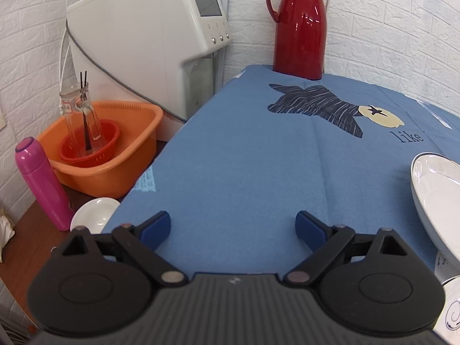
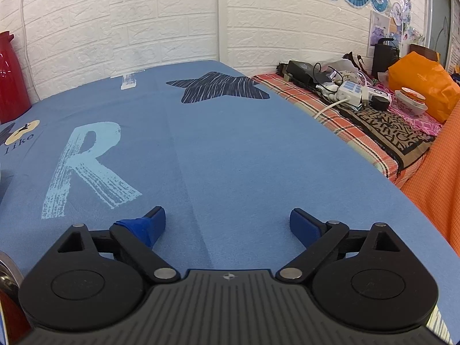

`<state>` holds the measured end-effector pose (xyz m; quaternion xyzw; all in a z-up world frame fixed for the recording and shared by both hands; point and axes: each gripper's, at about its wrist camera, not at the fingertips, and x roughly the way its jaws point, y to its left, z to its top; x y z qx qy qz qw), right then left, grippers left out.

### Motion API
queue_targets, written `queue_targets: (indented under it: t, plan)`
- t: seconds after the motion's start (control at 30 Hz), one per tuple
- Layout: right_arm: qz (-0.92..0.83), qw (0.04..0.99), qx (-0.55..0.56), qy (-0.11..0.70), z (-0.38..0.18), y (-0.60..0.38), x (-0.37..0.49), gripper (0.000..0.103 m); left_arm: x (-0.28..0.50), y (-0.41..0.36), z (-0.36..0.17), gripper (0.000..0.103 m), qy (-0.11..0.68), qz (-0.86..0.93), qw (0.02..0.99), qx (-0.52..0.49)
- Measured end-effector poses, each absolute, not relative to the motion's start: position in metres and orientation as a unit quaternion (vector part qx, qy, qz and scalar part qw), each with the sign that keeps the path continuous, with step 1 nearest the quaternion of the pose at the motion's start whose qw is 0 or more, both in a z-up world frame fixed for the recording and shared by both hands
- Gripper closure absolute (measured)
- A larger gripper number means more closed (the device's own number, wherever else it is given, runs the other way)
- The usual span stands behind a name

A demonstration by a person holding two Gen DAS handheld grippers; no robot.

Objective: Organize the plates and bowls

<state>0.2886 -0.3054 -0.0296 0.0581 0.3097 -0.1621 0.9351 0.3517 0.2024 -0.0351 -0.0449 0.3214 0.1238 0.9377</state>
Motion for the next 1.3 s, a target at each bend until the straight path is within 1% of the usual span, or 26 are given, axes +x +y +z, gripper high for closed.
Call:
queue_targets:
  t: [1.3]
  plan:
    - [-0.162, 0.935, 0.058, 0.310, -0.0291, -0.3053, 0.2895, 0.018, 0.3521, 0.2022, -0.0359, 0.010, 0.316, 0.127, 0.939, -0.046]
